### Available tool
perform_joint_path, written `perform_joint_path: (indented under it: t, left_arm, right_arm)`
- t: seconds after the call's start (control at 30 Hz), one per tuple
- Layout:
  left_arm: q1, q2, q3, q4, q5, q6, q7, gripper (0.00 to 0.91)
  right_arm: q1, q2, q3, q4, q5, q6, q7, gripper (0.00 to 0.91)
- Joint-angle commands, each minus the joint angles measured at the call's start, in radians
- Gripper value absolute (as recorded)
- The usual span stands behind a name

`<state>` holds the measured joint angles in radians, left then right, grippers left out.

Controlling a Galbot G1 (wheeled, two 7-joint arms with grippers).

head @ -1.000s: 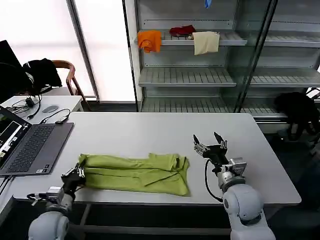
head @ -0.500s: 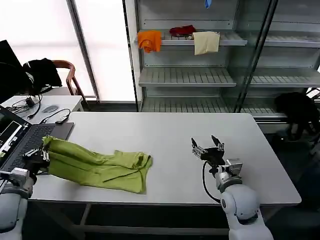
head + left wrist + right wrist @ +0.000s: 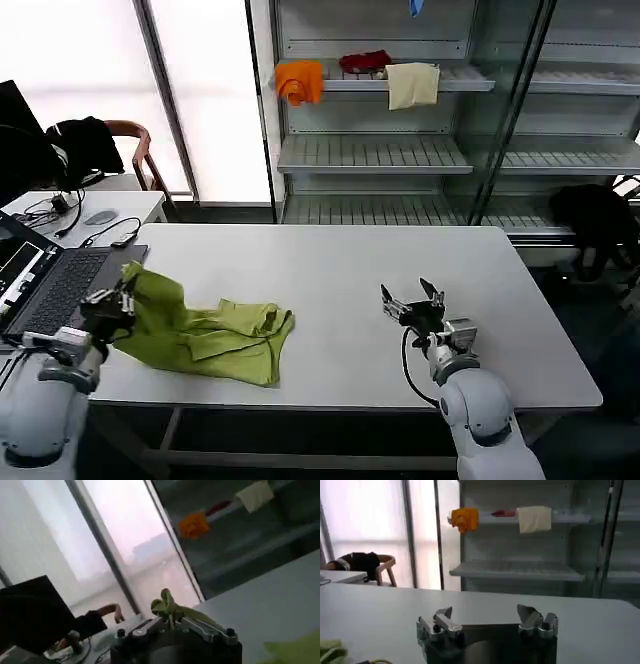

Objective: Fold and organize the clothes.

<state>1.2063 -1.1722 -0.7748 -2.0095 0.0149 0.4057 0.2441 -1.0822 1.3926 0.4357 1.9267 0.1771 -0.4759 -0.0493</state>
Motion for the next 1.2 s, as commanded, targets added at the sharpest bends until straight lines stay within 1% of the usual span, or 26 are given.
perform_joint_path:
  t: [0.03, 0.2, 0.43, 0.77, 0.8, 0.83, 0.87, 0.9, 1.2]
  left_arm:
    - [-0.001, -0.123, 0.287, -0.089, 0.066, 0.051, -0.039, 0.01]
    - [0.004, -0.136, 0.34, -0.075, 0.072, 0.058, -0.045, 0.01]
    - [0.003, -0.139, 0.375, -0.073, 0.087, 0.074, -0.046, 0.01]
    - [0.002, -0.171, 0.422, 0.008, 0.155, 0.078, -0.057, 0.02]
    - [0.002, -0.178, 0.429, 0.024, 0.162, 0.077, -0.065, 0.081]
    - [0.001, -0.18, 0.434, 0.035, 0.164, 0.076, -0.072, 0.181]
    - [0.001, -0.185, 0.441, 0.046, 0.165, 0.076, -0.081, 0.534]
    - [-0.001, -0.194, 0.451, 0.057, 0.163, 0.077, -0.103, 0.907]
    - [-0.002, -0.242, 0.507, 0.107, 0.16, 0.069, -0.161, 0.907]
  right_arm:
    - [-0.001, -0.004, -0.003, -0.017, -0.004, 0.003, -0.001, 0.907]
    - [-0.001, -0.005, -0.002, -0.023, -0.005, 0.004, -0.006, 0.907]
    - [0.001, 0.0, -0.003, -0.033, -0.008, 0.008, -0.01, 0.907]
    - [-0.004, 0.001, -0.003, -0.027, -0.011, 0.009, -0.011, 0.907]
    - [-0.004, 0.001, -0.003, -0.026, -0.011, 0.008, -0.011, 0.907]
    - [-0.004, 0.001, -0.003, -0.026, -0.011, 0.008, -0.011, 0.907]
    - [-0.005, 0.001, -0.003, -0.024, -0.013, 0.008, -0.01, 0.907]
    - [-0.006, 0.001, -0.003, -0.024, -0.013, 0.008, -0.01, 0.907]
    - [-0.009, -0.003, -0.005, -0.001, -0.013, -0.002, -0.009, 0.907]
